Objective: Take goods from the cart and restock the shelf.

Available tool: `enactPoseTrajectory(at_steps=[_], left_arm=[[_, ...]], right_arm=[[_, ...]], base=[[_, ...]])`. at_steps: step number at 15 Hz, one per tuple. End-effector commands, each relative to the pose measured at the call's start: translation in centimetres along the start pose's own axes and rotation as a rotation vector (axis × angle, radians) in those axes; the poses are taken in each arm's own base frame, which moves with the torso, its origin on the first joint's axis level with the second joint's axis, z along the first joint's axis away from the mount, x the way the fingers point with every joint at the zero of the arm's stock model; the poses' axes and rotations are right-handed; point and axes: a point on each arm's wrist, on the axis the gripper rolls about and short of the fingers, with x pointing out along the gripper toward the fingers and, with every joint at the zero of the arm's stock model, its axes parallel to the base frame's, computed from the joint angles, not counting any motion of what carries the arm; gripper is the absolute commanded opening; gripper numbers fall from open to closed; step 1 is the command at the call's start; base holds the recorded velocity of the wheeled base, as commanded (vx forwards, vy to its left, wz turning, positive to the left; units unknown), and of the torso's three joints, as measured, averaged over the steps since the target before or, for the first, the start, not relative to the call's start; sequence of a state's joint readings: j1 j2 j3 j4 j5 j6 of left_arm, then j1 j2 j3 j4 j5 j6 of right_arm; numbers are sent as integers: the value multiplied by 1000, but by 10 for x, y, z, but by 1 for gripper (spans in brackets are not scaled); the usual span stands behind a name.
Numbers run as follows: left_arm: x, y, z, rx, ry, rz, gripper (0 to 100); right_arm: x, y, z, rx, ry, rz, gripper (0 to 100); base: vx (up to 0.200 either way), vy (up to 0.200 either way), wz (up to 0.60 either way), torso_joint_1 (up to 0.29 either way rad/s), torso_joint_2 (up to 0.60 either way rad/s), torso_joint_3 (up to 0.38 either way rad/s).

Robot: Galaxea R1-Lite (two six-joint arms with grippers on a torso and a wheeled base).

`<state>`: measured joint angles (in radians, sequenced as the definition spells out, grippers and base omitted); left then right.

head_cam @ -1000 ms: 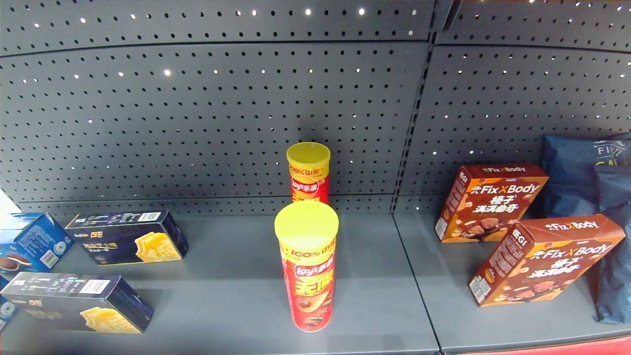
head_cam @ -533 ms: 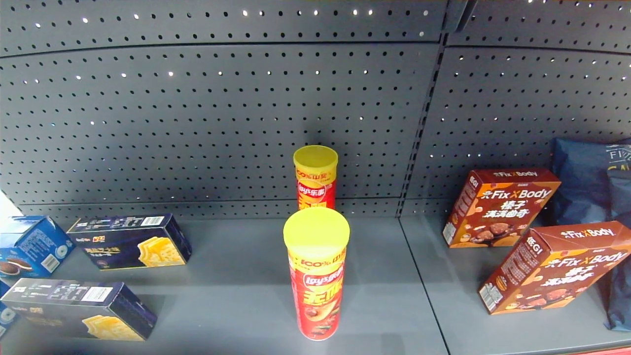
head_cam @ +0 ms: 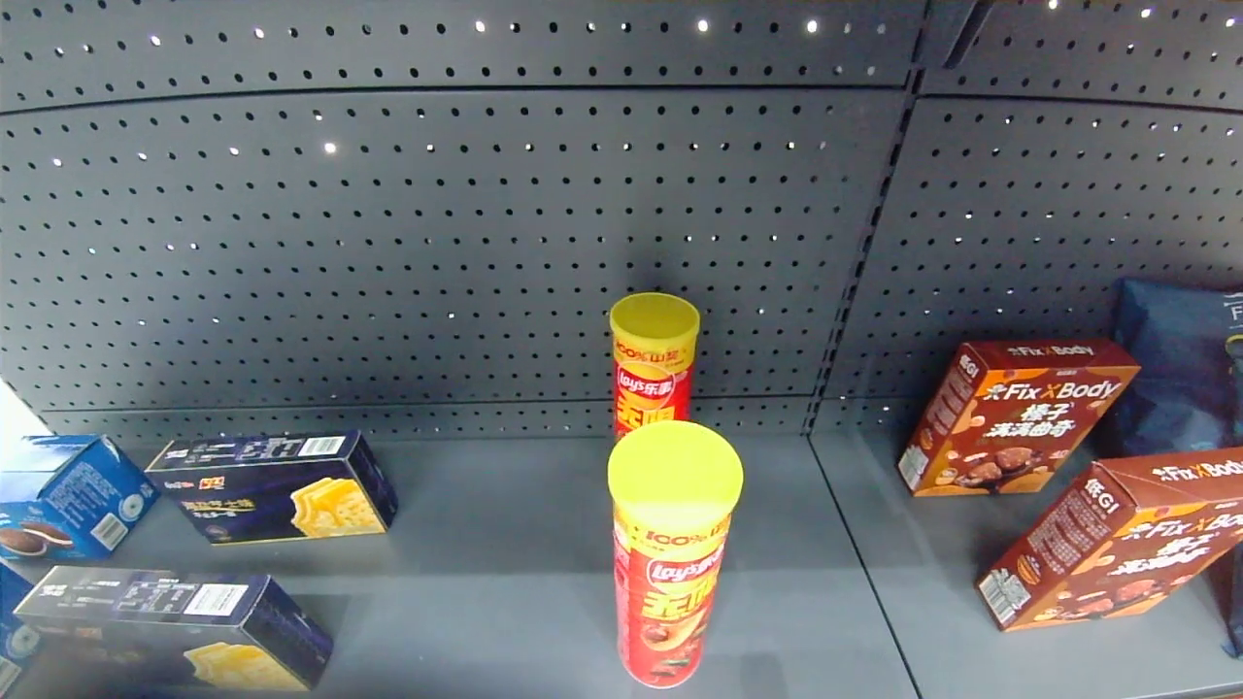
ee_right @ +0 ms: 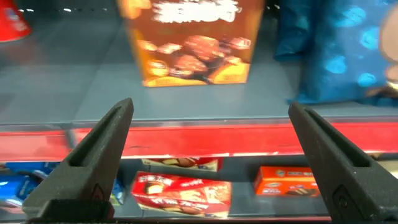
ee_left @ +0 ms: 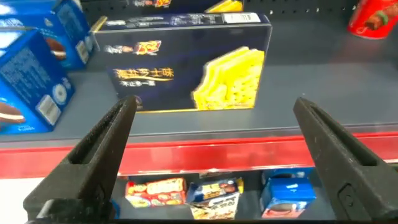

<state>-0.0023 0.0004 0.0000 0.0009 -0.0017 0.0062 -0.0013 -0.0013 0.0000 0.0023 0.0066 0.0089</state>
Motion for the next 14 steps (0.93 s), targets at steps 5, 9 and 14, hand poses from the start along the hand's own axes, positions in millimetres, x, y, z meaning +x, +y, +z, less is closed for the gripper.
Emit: enactPoseTrajectory(at_steps=[5, 9, 14], left_arm=[[0, 0, 0, 2, -1, -1, 100], [0, 0, 0, 2, -1, -1, 100], [0, 0, 0, 0, -1, -1, 100]], right_arm=[[0, 0, 0, 0, 2, 1, 100], [0, 0, 0, 0, 2, 1, 100], [0, 0, 0, 0, 2, 1, 100]], base=[[0, 0, 0, 0, 0, 0], [-150, 0, 0, 4, 3, 1], [0, 0, 0, 0, 0, 0]])
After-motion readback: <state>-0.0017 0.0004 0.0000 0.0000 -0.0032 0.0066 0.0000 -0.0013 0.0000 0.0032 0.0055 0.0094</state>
